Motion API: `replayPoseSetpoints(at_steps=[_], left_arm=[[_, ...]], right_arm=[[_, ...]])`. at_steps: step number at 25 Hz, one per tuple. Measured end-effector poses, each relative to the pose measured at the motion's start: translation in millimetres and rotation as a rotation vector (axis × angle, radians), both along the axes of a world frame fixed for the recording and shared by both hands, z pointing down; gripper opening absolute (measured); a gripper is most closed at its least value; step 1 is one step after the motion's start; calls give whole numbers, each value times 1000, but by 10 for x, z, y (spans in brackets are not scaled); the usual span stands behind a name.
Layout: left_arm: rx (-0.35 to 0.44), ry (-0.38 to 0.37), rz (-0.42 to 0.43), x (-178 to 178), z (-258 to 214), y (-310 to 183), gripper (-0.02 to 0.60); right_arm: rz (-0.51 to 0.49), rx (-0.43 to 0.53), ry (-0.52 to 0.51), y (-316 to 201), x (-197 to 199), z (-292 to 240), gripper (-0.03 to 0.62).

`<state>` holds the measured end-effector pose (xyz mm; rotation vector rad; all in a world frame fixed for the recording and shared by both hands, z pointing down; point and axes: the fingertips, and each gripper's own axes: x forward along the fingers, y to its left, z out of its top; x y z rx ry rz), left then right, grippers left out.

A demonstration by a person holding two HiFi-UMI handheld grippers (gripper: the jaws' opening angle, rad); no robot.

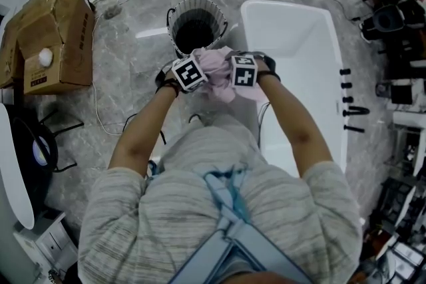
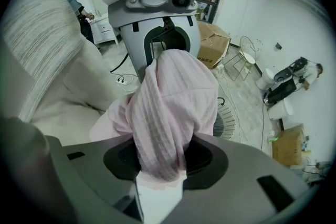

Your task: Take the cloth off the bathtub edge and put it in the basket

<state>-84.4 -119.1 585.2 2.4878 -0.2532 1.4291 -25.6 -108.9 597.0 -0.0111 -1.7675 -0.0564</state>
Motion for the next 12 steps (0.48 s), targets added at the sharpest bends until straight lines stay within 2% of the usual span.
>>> replayPoseSetpoints(at_steps=[4, 9, 12], left_arm=[[10, 21, -23, -95, -148, -257, 161], [58, 15, -59, -210, -337, -724, 161], [48, 9, -75, -254, -371, -998, 161]], right_arm=[[-10, 28, -12, -303, -122, -142, 192], [-46, 64, -27, -775, -241, -300, 192], [-70, 81, -38, -1089, -309, -333, 192]])
